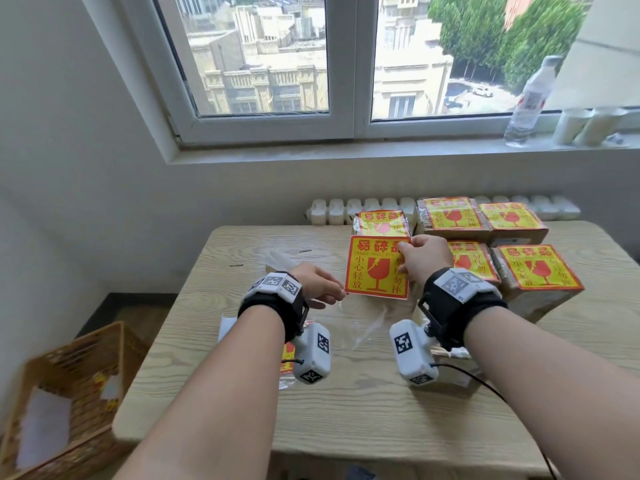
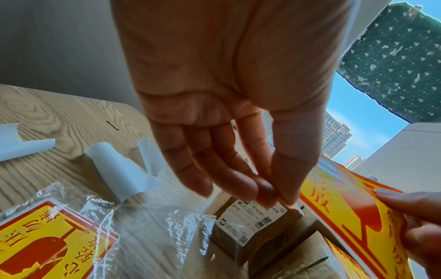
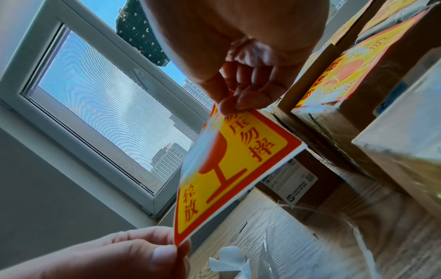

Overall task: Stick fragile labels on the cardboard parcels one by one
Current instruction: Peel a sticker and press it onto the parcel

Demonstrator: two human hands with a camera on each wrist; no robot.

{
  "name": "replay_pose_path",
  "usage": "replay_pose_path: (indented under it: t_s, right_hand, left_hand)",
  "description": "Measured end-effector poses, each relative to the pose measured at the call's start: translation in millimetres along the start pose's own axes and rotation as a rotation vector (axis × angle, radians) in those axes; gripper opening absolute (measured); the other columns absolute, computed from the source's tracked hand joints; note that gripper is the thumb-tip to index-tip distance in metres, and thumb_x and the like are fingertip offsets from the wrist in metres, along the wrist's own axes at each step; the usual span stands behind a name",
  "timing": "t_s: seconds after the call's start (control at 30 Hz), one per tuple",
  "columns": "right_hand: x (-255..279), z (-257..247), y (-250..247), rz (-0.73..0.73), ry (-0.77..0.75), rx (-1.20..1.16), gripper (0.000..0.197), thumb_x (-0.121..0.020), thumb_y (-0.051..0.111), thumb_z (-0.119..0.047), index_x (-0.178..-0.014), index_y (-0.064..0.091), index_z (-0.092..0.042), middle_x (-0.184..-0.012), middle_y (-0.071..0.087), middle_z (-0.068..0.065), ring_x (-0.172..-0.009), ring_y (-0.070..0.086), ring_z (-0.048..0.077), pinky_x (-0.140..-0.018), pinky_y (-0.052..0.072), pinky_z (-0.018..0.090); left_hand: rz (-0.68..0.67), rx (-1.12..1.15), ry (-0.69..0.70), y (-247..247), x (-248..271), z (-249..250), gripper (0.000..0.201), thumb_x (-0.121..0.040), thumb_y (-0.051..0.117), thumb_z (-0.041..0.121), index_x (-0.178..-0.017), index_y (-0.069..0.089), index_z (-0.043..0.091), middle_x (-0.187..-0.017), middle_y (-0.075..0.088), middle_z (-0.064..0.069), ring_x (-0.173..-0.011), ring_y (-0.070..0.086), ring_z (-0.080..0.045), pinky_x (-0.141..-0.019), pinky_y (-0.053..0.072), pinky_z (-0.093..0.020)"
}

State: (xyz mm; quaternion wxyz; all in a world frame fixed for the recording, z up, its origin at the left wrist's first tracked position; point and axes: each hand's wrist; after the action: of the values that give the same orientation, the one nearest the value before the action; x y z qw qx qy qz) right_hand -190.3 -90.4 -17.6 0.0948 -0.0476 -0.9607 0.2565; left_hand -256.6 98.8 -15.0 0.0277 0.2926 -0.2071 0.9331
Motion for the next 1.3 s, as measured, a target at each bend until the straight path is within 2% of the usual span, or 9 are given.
replay_pose_path:
  t_s: [0.27, 0.37, 0.47, 0.6, 0.73, 1.0, 1.13, 1.23, 1.3]
  right_hand:
    - [-3.1, 6.3, -3.1, -0.027, 0.033, 0.033, 0.023, -0.096, 0.056, -0.024, -0.112, 0.062, -0.009, -0.074, 0.064, 0.001, -0.062, 0.063, 0.012, -0.072, 0.059, 0.035]
    - [-1.2, 6.4, -6.1, -0.032, 0.05, 0.042, 0.035, -0.092, 0.063, -0.021, -0.124, 0.053, -0.012, -0.101, 0.067, 0.006, -0.075, 0.067, 0.019, -0.07, 0.058, 0.034]
    - [3.1, 4.1, -7.7, 0.0, -0.122, 0.176, 0.052, -0.085, 0.069, -0.021, -0.132, 0.049, -0.019, -0.126, 0.059, 0.005, -0.107, 0.061, 0.023, -0.082, 0.051, 0.033]
    - [16.6, -2.4, 0.9, -0.342, -0.263, 0.056, 0.026, -0.082, 0.073, -0.029, -0.105, 0.07, -0.018, -0.106, 0.07, 0.003, -0.089, 0.067, 0.015, -0.068, 0.056, 0.027]
    - [24.0, -1.9, 9.5, -0.557, -0.26, -0.013, 0.028, -0.076, 0.079, -0.033, -0.097, 0.076, -0.014, -0.087, 0.075, 0.003, -0.081, 0.07, 0.014, -0.076, 0.06, 0.033]
    - [22.3, -5.7, 12.7, -0.548, -0.25, -0.02, 0.011, -0.084, 0.072, -0.019, -0.09, 0.075, -0.01, -0.084, 0.074, 0.006, -0.077, 0.071, 0.016, -0.077, 0.06, 0.034]
    - [24.4, -6.2, 15.3, -0.505, -0.242, -0.013, 0.013, -0.093, 0.06, -0.021, -0.093, 0.071, -0.012, -0.085, 0.073, 0.003, -0.076, 0.07, 0.012, -0.071, 0.059, 0.027]
    - [25.6, -9.3, 18.1, -0.484, -0.254, -0.033, 0.018, -0.096, 0.056, -0.022, -0.094, 0.069, -0.011, -0.086, 0.072, 0.004, -0.074, 0.068, 0.009, -0.066, 0.056, 0.023]
    - [25.4, -11.0, 20.3, -0.463, -0.273, -0.047, 0.02, -0.096, 0.057, -0.024, -0.092, 0.07, -0.01, -0.085, 0.072, 0.005, -0.077, 0.069, 0.013, -0.067, 0.057, 0.027]
  left_hand:
    - [-0.012, 0.035, 0.003, 0.7, 4.5, 4.8, 0.007, -0.086, 0.066, 0.008, -0.082, 0.07, 0.013, -0.069, 0.069, 0.004, -0.061, 0.06, -0.004, -0.065, 0.053, -0.018]
    - [-0.01, 0.08, 0.021, -0.1, 5.0, 5.8, 0.01, -0.086, 0.066, 0.008, -0.079, 0.069, 0.014, -0.064, 0.068, 0.006, -0.059, 0.06, -0.003, -0.067, 0.053, -0.02]
    - [-0.016, 0.121, 0.037, -2.6, 5.6, 8.4, 0.008, -0.087, 0.067, 0.011, -0.08, 0.07, 0.014, -0.063, 0.068, 0.007, -0.063, 0.06, -0.005, -0.073, 0.052, -0.022]
    - [-0.015, 0.16, 0.078, -3.8, 7.1, 13.7, 0.007, -0.087, 0.066, 0.012, -0.081, 0.07, 0.014, -0.072, 0.066, 0.003, -0.069, 0.058, -0.008, -0.075, 0.051, -0.023]
    - [-0.015, 0.154, 0.114, -4.0, 6.8, 16.0, 0.009, -0.086, 0.066, 0.009, -0.081, 0.069, 0.016, -0.071, 0.067, 0.003, -0.071, 0.06, -0.009, -0.077, 0.052, -0.025]
    - [-0.044, 0.138, 0.119, -6.1, 5.0, 13.9, 0.01, -0.083, 0.069, 0.009, -0.077, 0.07, 0.017, -0.082, 0.071, 0.0, -0.076, 0.066, -0.009, -0.076, 0.053, -0.024]
    - [0.023, 0.286, 0.09, -6.8, 0.2, 18.7, 0.011, -0.089, 0.054, 0.005, -0.08, 0.057, 0.009, -0.091, 0.066, -0.009, -0.076, 0.069, -0.018, -0.078, 0.056, -0.03]
    - [0.059, 0.421, 0.091, -6.6, -0.4, 22.7, 0.006, -0.093, 0.051, 0.008, -0.095, 0.055, 0.004, -0.094, 0.065, -0.015, -0.073, 0.069, -0.023, -0.066, 0.06, -0.029]
    - [0.048, 0.411, 0.128, -5.4, -1.8, 21.5, 0.021, -0.091, 0.062, 0.019, -0.104, 0.056, 0.004, -0.095, 0.068, -0.015, -0.075, 0.071, -0.021, -0.064, 0.061, -0.025]
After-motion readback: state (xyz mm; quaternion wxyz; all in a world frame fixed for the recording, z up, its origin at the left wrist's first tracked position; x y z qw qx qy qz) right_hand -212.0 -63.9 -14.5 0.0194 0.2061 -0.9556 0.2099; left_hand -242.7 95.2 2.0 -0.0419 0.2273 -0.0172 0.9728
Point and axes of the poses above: each hand's wrist, its own x-axis away from the middle knuckle, its own y-axis out of the palm, z = x × y
